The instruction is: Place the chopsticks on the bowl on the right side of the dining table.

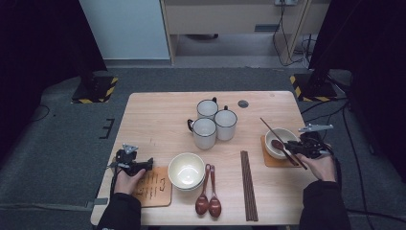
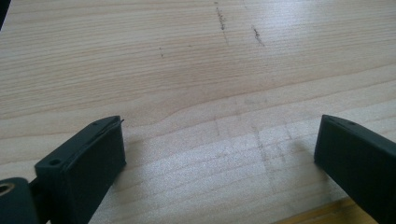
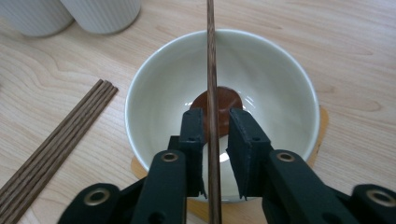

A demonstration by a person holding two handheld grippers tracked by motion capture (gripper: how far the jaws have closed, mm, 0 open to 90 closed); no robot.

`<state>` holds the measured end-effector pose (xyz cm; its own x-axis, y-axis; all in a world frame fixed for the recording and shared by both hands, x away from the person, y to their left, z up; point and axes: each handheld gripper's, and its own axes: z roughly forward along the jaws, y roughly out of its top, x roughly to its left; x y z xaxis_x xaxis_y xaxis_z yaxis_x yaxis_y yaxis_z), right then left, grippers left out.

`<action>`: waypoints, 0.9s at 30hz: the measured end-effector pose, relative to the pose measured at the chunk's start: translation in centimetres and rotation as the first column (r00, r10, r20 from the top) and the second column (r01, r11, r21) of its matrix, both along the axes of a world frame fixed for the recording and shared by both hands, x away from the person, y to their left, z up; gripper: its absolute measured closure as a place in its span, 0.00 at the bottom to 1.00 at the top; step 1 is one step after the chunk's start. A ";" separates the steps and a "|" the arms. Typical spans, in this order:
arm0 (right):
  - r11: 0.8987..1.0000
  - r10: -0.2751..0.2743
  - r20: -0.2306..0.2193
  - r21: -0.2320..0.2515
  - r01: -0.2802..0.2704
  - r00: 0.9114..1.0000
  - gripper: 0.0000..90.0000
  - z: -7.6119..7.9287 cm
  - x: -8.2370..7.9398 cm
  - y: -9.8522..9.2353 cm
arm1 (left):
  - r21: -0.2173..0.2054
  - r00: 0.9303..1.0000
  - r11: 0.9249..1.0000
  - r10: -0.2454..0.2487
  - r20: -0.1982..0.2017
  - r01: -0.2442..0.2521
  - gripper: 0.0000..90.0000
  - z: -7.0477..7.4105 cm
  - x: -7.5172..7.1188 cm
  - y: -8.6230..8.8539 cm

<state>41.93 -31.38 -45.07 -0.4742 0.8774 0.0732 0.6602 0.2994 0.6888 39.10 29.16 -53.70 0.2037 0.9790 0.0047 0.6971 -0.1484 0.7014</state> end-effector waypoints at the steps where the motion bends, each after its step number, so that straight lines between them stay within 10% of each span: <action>1: 1.000 -0.006 0.007 0.004 0.006 1.000 0.79 0.1 -0.1 0.0 | 0.000 1.000 1.000 0.000 0.000 0.000 0.01 0.0 0.0 0.0; 27: 0.996 -0.077 0.120 0.058 0.070 0.990 0.46 4.3 -4.1 3.0 | 0.000 1.000 1.000 0.000 0.000 0.000 0.01 0.0 0.0 0.0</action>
<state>37.79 -28.42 -40.72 -0.4171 0.9064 0.0668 0.5890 0.2136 0.7794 39.10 29.16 -53.70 0.2036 0.9790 0.0046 0.6972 -0.1483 0.7014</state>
